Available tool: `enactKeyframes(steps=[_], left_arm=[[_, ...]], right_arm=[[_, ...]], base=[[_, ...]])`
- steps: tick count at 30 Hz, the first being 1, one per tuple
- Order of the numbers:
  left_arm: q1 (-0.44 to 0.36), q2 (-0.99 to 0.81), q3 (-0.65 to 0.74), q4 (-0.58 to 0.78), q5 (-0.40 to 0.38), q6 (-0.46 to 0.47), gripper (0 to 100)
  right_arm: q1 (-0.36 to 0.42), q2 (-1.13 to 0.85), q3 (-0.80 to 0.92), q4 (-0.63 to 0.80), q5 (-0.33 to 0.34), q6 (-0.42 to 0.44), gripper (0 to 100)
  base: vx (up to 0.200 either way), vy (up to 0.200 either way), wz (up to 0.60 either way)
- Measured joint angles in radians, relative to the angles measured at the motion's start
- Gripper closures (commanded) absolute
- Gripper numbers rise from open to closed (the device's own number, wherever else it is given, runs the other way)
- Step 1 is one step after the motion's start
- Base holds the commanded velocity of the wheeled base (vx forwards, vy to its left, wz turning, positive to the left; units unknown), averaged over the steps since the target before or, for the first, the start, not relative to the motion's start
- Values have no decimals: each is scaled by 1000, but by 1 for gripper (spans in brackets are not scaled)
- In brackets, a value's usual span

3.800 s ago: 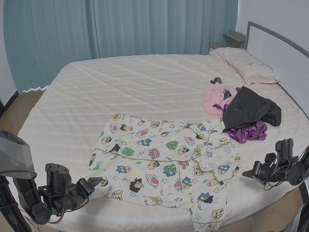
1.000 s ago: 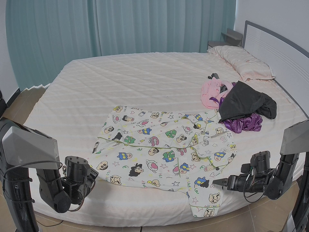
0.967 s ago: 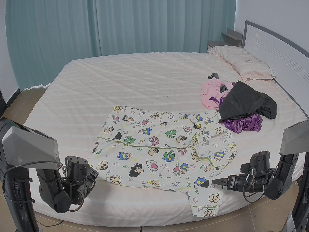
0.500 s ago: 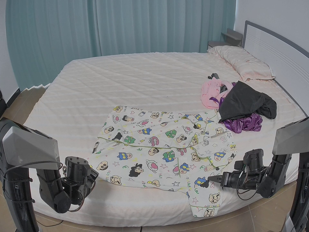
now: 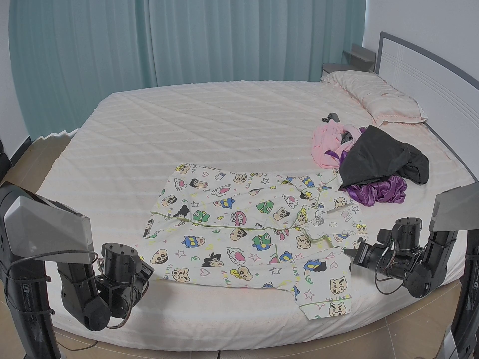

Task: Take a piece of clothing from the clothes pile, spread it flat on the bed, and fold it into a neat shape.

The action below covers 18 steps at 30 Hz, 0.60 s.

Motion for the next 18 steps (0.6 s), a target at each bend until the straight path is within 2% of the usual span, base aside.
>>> enactKeyframes(steps=[7, 8, 14, 18], left_arm=[[-16, 3, 3, 0, 0, 0, 100], [-16, 4, 3, 0, 0, 0, 100], [-19, 5, 3, 0, -1, 0, 100], [-20, 5, 3, 0, -1, 0, 100]], right_arm=[[-14, 22, -24, -56, 0, 6, 100], [-14, 27, -26, -58, 0, 6, 0], [-26, 67, -38, -165, -1, 6, 0], [-37, 89, -9, -178, -1, 4, 0]], base=[[0, 0, 0], [0, 0, 0], [0, 0, 0], [0, 0, 0]])
